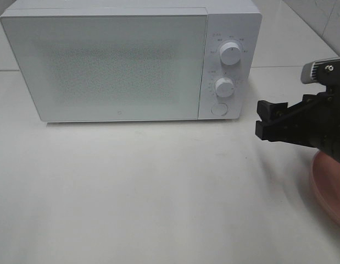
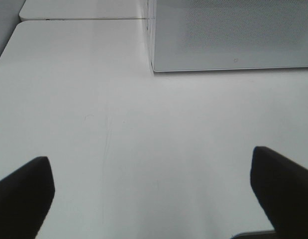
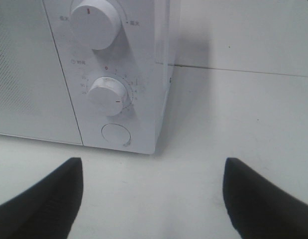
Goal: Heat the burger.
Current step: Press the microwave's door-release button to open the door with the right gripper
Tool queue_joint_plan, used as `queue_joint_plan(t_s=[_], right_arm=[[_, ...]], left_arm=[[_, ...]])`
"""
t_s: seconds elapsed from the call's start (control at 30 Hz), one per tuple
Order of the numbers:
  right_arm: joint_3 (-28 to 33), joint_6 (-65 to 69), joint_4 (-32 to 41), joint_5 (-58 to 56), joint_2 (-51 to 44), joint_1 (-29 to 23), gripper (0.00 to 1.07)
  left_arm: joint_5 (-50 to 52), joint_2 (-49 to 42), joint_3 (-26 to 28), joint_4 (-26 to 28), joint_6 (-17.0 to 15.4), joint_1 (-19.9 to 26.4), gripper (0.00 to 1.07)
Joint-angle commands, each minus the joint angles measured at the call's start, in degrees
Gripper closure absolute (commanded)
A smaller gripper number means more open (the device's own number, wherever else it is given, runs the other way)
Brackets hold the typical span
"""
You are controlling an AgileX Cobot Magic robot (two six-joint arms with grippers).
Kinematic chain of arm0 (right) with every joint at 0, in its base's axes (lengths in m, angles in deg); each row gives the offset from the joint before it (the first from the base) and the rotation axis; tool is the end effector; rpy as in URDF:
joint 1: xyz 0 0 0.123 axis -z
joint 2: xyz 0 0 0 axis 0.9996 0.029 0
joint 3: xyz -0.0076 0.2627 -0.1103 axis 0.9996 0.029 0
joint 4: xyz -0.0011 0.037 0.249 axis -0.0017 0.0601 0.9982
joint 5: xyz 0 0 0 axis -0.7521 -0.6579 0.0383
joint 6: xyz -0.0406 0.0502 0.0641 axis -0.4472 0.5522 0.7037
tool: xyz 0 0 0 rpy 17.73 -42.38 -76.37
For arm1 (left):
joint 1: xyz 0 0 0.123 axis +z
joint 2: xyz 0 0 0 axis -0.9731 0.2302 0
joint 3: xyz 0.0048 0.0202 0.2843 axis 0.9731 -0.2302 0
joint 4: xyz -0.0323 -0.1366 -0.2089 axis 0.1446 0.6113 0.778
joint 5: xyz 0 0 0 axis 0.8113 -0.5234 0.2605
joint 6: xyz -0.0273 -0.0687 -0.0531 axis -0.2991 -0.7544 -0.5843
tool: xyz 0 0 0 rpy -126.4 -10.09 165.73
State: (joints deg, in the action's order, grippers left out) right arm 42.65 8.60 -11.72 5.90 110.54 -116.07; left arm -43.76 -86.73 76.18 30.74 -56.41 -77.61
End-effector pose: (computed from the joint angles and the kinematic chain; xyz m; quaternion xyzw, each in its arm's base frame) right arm 0.2066 0.0727 0.1804 -0.0380 0.7862 0.0414 0.6155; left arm -0.0059 -0.0085 0.2784 0.0266 0.8474 -0.0476 0.5282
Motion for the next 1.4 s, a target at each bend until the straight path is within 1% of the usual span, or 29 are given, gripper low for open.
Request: queue_joint_plan(t_s=[0.03,0.07,0.1,0.13,0.17,0.2,0.23,0.4,0.47,0.57,0.63,0.67,0.73,0.83,0.97,1.1,1.17,1.27,1.4], right_arm=[[0.00,-2.64,5.21,4.58,1.49,-3.15,0.32],[0.00,-2.98,8.37,7.28,3.21,-5.96,0.32],[0.00,-2.98,9.57,8.48,4.07,-7.22,0.32],[0.00,-2.98,9.57,8.48,4.07,-7.22,0.32],[0.00,-2.98,12.20,10.66,5.61,-9.28,0.32],[0.00,-2.98,12.20,10.66,5.61,-9.28,0.32],[-0.11,-2.98,14.27,13.12,7.33,-11.17,0.32],[-1.03,-2.98,17.02,15.64,10.37,-13.18,0.32],[-2.86,-3.04,21.49,17.30,13.18,-14.67,0.32],[-3.55,-3.21,22.69,17.42,13.87,-14.95,0.32],[-5.61,-3.27,24.87,17.36,15.87,-15.53,0.32],[-5.61,-3.27,24.87,17.36,15.87,-15.53,0.32],[-8.14,-3.27,25.21,17.30,18.68,-15.53,0.32],[-8.71,-3.27,25.21,17.30,19.37,-15.53,0.32],[-10.89,-3.21,24.98,17.07,21.94,-15.53,0.32],[-11.92,-3.21,23.55,17.07,23.84,-15.53,0.32],[-13.01,-3.15,20.17,17.13,25.84,-15.53,0.32],[-14.15,-2.92,18.39,17.07,27.27,-15.53,0.32],[-15.58,-2.92,18.51,17.07,28.65,-15.53,0.32]], left_arm=[[0.80,-1.38,-0.11,-0.17,0.11,0.17,0.06],[0.80,-1.38,-0.11,-0.17,0.11,0.17,0.06],[0.80,-1.38,-0.11,-0.17,0.11,0.17,0.06],[0.80,-1.38,-0.11,-0.17,0.11,0.17,0.06],[0.80,-1.38,-0.11,-0.17,0.11,0.17,0.06],[0.80,-1.38,-0.11,-0.17,0.11,0.17,0.06],[0.80,-1.38,-0.11,-0.17,0.11,0.17,0.06],[0.80,-1.38,-0.11,-0.17,0.11,0.17,0.06],[0.80,-1.38,-0.11,-0.17,0.11,0.17,0.06],[0.80,-1.38,-0.11,-0.17,0.11,0.17,0.06],[0.80,-1.38,-0.11,-0.17,0.11,0.17,0.06],[0.80,-1.38,-0.11,-0.17,0.11,0.17,0.06],[0.80,-1.38,-0.11,-0.17,0.11,0.17,0.06],[0.80,-1.38,-0.11,-0.17,0.11,0.17,0.06],[0.80,-1.38,-0.11,-0.17,0.11,0.17,0.06],[0.80,-1.38,-0.11,-0.17,0.11,0.17,0.06],[0.80,-1.38,-0.11,-0.17,0.11,0.17,0.06],[0.80,-1.38,-0.11,-0.17,0.11,0.17,0.06],[0.80,-1.38,-0.11,-0.17,0.11,0.17,0.06]])
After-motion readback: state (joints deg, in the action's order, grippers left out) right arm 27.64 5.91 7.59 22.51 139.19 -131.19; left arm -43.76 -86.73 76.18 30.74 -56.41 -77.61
